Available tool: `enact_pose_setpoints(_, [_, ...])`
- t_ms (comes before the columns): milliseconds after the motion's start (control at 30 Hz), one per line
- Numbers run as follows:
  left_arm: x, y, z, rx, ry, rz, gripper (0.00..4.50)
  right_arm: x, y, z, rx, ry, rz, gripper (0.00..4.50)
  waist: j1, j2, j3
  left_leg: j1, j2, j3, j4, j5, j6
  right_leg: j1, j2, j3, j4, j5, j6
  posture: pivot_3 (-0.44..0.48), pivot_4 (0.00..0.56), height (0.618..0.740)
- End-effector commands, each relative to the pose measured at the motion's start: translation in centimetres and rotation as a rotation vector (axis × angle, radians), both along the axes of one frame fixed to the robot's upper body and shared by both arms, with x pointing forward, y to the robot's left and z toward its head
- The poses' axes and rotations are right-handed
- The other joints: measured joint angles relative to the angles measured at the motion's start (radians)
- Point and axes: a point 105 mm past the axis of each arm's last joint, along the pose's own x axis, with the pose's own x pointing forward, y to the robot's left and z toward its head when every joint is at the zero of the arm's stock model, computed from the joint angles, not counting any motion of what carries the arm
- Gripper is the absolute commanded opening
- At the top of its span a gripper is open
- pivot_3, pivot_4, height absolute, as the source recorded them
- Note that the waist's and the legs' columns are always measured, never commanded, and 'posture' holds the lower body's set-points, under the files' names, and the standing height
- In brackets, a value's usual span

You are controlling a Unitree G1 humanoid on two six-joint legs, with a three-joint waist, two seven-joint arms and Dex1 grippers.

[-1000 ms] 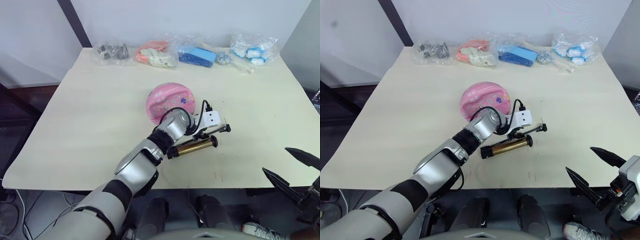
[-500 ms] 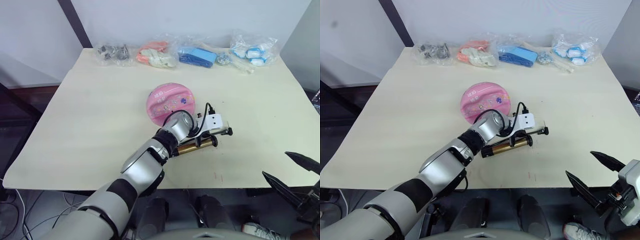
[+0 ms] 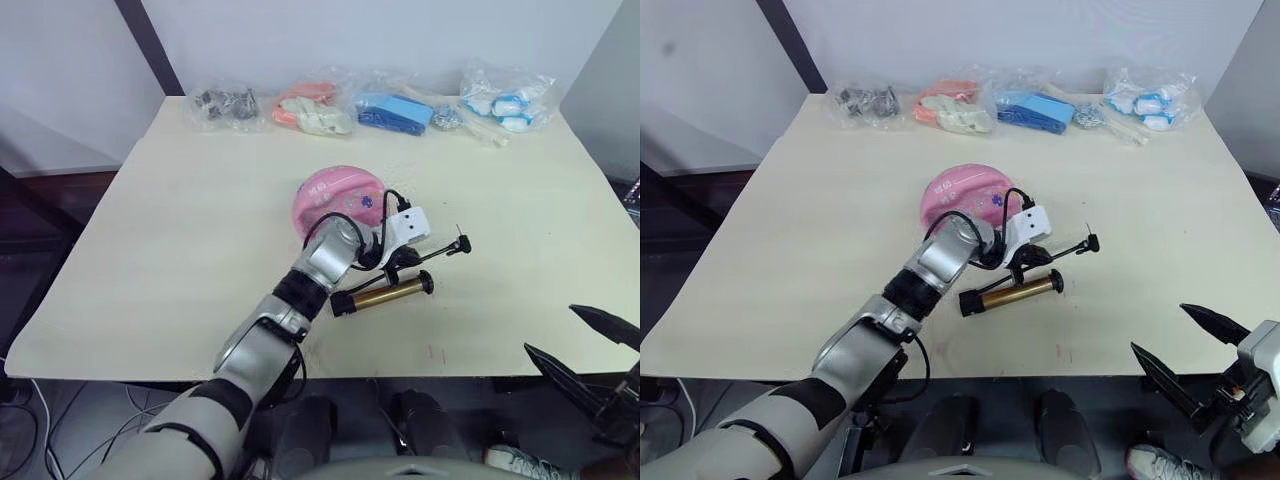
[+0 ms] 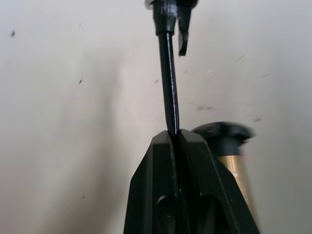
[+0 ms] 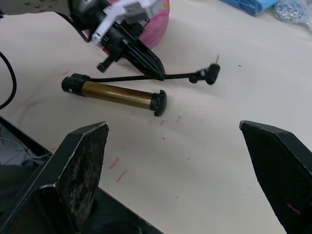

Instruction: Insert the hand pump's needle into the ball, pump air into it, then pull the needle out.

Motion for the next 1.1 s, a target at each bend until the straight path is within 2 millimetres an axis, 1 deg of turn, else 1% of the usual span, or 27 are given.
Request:
enact_pose_setpoints(33, [-1.7,0.6,2.1,-0.128,-0.026,-0.055,0.07,0.3,0.6,0.0,0.026,0.012,-0.007,4.50,-0.003,0.001,0.000,0.000,0.001,0.001,0.000,0.000,0.000,0.000,0.000,0.001,0.000,0.001,-0.001,0.000,0.150,0.740])
enact_pose_setpoints(100, [-2.1,1.3,2.2,-0.160,-0.037,-0.047,0.07,0.9,0.7,0.3,0.032,-0.010,-0.040,4.50,0.001,0.001,0.000,0.001,0.001,0.000,0.000,0.000,0.000,0.000,0.000,0.000,0.000,0.001,-0.002,0.000,0.150,0.740])
enact_pose_setpoints(267, [-2.8,2.5,3.0,-0.240,-0.063,-0.030,0.07,2.2,1.9,1.4,0.170,-0.059,-0.081,4.50,0.001,0.001,-0.001,0.000,0.001,0.000,0.000,0.000,0.000,0.000,0.000,0.000,0.000,0.001,-0.002,0.000,0.150,0.740])
enact_pose_setpoints(300, [-2.9,2.8,3.1,-0.256,-0.070,-0.026,0.07,2.5,2.0,1.2,0.194,-0.047,-0.105,4.50,0.002,0.001,-0.001,0.000,0.001,0.000,0.000,0.000,0.000,0.000,0.000,0.000,0.000,0.001,-0.002,0.000,0.150,0.740])
enact_pose_setpoints(400, [-3.2,3.6,3.1,-0.293,-0.091,-0.006,0.07,3.7,3.1,1.1,0.332,-0.014,-0.142,4.50,0.001,0.000,-0.001,0.000,0.001,-0.001,0.000,0.000,0.000,0.000,0.000,-0.001,0.000,0.001,-0.002,0.000,0.150,0.740])
enact_pose_setpoints(500, [-3.5,4.2,3.1,-0.334,-0.087,-0.008,0.07,4.9,4.3,1.5,0.440,-0.003,-0.136,4.50,-0.003,0.000,-0.001,0.001,0.001,0.000,0.000,0.000,0.000,0.000,0.000,0.000,0.000,0.001,-0.002,0.000,0.150,0.740])
enact_pose_setpoints(633, [-3.8,4.7,2.8,-0.350,-0.115,-0.020,0.07,6.4,5.4,1.5,0.521,0.030,-0.123,4.50,0.000,0.001,-0.001,0.000,0.000,0.000,0.001,0.000,0.000,0.000,0.000,0.000,0.000,0.001,-0.002,0.000,0.150,0.740])
enact_pose_setpoints(700, [-4.0,4.8,2.8,-0.360,-0.131,-0.028,0.07,7.2,5.6,1.2,0.567,0.073,-0.139,4.50,0.000,0.001,-0.001,0.000,0.000,0.000,0.001,0.000,0.000,0.000,0.000,0.000,0.000,0.001,-0.002,0.000,0.150,0.740])
enact_pose_setpoints(800, [-4.4,5.2,2.7,-0.365,-0.165,-0.042,0.07,8.4,6.5,1.3,0.666,0.140,-0.093,4.50,0.000,0.001,-0.001,0.000,0.000,0.000,0.001,0.000,0.000,0.000,0.000,0.000,0.000,0.001,-0.002,0.000,0.150,0.740])
enact_pose_setpoints(1000, [-4.7,5.5,2.2,-0.365,-0.181,-0.039,0.07,10.5,7.2,1.4,0.704,0.214,-0.034,4.50,-0.002,0.001,-0.001,0.000,0.000,-0.001,0.001,0.000,0.000,0.000,0.000,0.000,0.000,0.001,-0.002,0.000,0.150,0.740])
enact_pose_setpoints(1100, [-4.8,5.7,2.1,-0.368,-0.183,-0.029,0.07,10.9,7.8,1.4,0.691,0.244,0.016,4.50,-0.002,0.001,-0.001,0.000,0.000,-0.001,0.001,0.000,0.000,0.000,0.000,0.000,0.000,0.001,-0.002,0.000,0.150,0.740])
